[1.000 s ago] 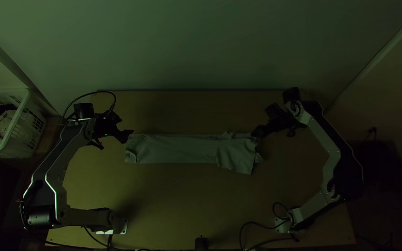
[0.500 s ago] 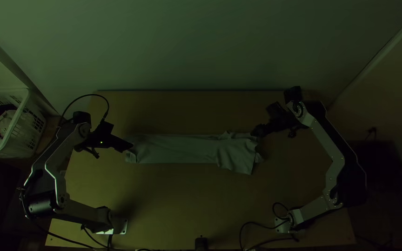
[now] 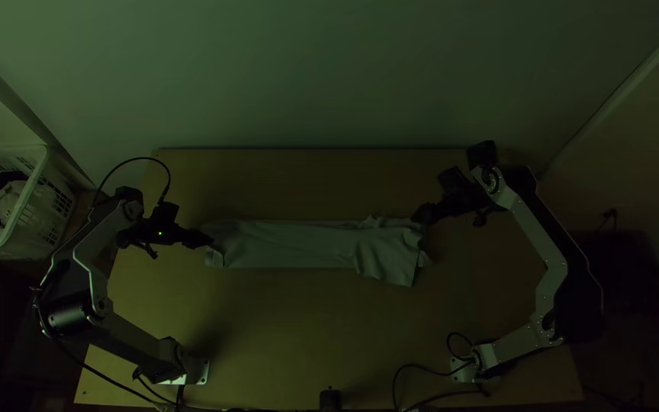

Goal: Fold the t-shirt

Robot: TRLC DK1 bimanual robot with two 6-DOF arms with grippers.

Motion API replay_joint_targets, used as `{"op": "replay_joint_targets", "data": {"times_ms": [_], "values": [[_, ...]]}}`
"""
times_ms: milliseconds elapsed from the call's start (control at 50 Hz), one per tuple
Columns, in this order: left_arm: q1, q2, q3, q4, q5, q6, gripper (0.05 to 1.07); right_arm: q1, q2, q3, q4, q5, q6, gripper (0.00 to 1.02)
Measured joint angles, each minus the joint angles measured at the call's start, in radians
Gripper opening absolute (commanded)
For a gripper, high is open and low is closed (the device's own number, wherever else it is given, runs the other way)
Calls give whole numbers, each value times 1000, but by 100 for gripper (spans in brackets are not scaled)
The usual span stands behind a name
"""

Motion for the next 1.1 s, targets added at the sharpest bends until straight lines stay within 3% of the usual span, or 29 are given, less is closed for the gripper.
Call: {"op": "replay_joint_targets", "data": {"times_ms": [280, 820, 860, 980, 1100], "values": [[-11, 30, 0, -63, 22, 11, 103, 16, -5, -19, -2, 0, 1, 98], [-86, 81, -22, -34, 68, 19, 103, 52, -26, -34, -3, 0, 21, 98], [-93, 82, -22, -32, 70, 18, 99, 54, -27, -34, -3, 0, 23, 98], [-112, 90, -22, -21, 70, 9, 66, 65, -29, -34, -3, 0, 29, 98], [-116, 100, -21, 13, 74, -32, 64, 72, -29, -34, -3, 0, 37, 98]]}}
